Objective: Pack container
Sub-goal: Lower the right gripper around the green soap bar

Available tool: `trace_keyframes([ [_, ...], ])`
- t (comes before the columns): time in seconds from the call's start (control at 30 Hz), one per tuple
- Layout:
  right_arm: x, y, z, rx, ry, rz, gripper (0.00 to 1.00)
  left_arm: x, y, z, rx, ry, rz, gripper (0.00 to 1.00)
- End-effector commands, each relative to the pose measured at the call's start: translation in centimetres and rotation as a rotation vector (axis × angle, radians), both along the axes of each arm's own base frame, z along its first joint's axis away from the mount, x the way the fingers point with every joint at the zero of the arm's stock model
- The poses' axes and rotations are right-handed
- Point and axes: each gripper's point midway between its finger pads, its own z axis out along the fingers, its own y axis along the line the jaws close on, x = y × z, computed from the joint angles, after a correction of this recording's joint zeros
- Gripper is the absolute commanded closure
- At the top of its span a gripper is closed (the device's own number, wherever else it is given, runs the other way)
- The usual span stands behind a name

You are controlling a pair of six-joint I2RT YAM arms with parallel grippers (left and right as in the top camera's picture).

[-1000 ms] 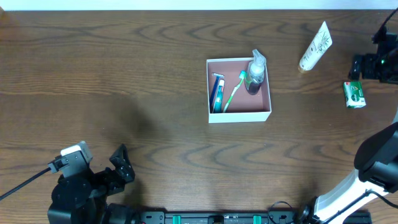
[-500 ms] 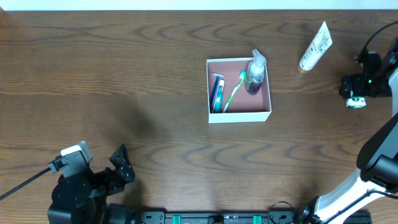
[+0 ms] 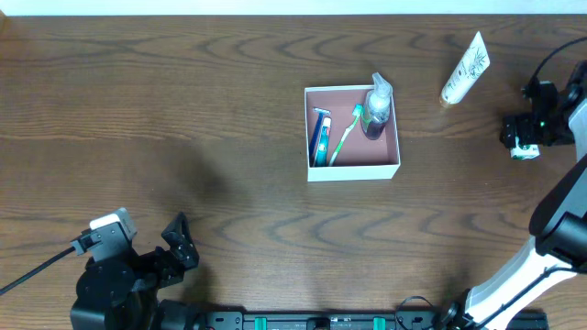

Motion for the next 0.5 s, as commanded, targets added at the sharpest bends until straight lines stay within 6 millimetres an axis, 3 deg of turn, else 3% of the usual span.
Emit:
trace_keyframes([
  [0.0, -0.3, -0.1, -2.0, 0.026, 0.029, -0.012, 0.01, 0.0, 0.3, 0.1, 0.016, -0.005, 0.013, 0.02],
  [0.47, 1.2, -0.1, -2.9, 0.063, -0.029, -0.04, 0.01, 0.0, 0.3, 0.1, 0.016, -0.005, 0.013, 0.02],
])
